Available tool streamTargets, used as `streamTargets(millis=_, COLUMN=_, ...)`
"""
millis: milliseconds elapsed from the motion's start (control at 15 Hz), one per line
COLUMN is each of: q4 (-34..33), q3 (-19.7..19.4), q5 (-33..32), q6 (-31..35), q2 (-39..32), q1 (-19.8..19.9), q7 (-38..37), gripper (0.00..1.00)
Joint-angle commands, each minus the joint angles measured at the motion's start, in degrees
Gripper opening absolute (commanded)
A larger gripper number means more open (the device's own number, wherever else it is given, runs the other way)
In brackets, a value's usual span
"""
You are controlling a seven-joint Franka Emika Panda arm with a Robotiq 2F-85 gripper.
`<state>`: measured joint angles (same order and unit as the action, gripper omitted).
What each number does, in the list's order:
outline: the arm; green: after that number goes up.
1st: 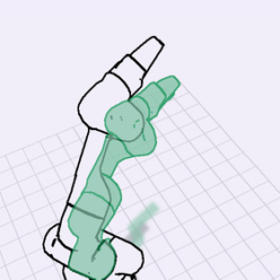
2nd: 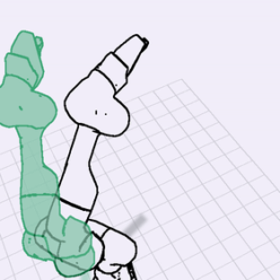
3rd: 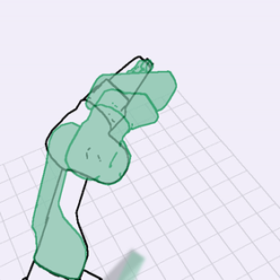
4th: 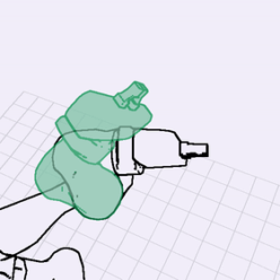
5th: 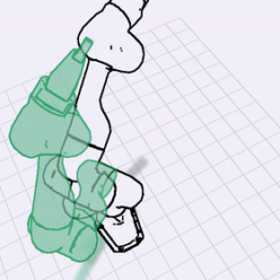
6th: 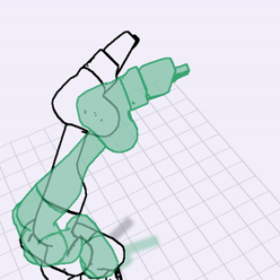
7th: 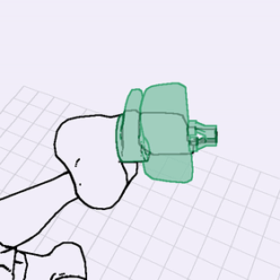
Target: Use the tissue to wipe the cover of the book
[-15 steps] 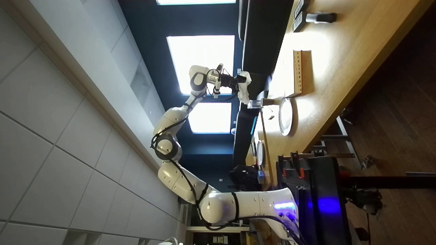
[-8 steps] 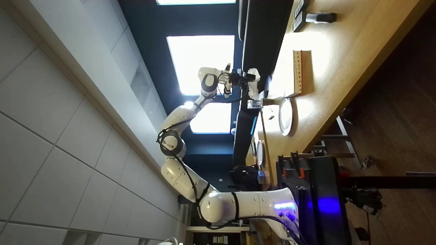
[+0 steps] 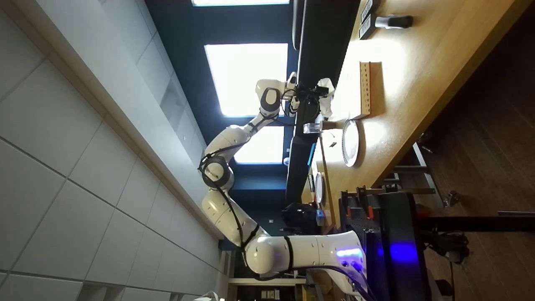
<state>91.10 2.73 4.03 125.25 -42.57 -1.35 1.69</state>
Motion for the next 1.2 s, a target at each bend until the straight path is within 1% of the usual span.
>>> streamTargets(millis=0, q4=-0.10, q3=-0.44, q5=0.58, q6=0.36, q2=1.13, q1=0.54, q7=-1.42, gripper=0.00)
streamTargets(millis=333, q4=-1.47, q3=-0.29, q5=1.44, q6=0.90, q2=-1.04, q1=1.63, q7=-0.86, gripper=0.00)
streamTargets(millis=733, q4=-5.05, q3=-0.27, q5=2.71, q6=2.95, q2=-6.38, q1=3.25, q7=-0.36, gripper=0.00)
streamTargets(millis=1133, q4=-8.94, q3=-0.31, q5=2.34, q6=2.62, q2=-11.26, q1=4.45, q7=0.06, gripper=0.00)
